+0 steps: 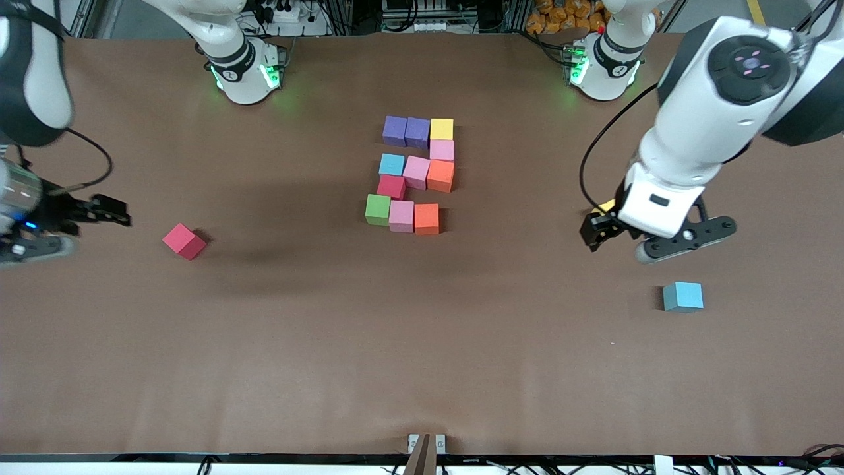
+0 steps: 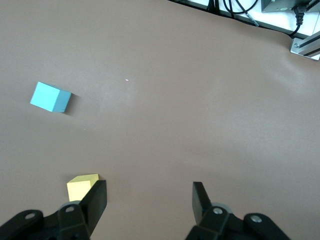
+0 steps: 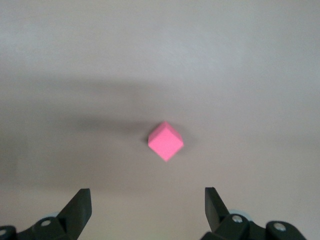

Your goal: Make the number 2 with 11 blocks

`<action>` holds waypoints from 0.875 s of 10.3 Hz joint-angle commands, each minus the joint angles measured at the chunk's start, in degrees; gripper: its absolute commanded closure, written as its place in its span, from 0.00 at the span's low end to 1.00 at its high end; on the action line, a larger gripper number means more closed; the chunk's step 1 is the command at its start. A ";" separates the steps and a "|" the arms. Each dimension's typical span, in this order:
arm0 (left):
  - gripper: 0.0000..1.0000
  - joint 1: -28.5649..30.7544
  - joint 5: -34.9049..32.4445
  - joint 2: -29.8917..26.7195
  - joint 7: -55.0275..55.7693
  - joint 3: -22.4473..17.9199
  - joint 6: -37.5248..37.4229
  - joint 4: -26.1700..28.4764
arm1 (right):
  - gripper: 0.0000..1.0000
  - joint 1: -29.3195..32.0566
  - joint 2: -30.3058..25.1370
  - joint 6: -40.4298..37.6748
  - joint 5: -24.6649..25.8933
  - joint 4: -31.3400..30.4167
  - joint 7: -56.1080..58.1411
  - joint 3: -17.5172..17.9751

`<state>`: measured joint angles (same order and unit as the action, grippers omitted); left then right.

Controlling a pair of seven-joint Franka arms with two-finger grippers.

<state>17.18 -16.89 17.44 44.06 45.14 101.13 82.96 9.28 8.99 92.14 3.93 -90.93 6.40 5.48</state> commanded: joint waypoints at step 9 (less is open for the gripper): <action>0.22 -31.13 16.52 -12.08 -26.48 -47.38 -12.18 0.88 | 0.00 -1.63 -8.90 -7.94 -5.34 0.84 -7.29 0.50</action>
<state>-10.53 -2.81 7.24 19.61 2.85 90.21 82.93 6.99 1.57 84.42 -0.33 -88.80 -2.67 5.89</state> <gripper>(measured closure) 0.220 0.000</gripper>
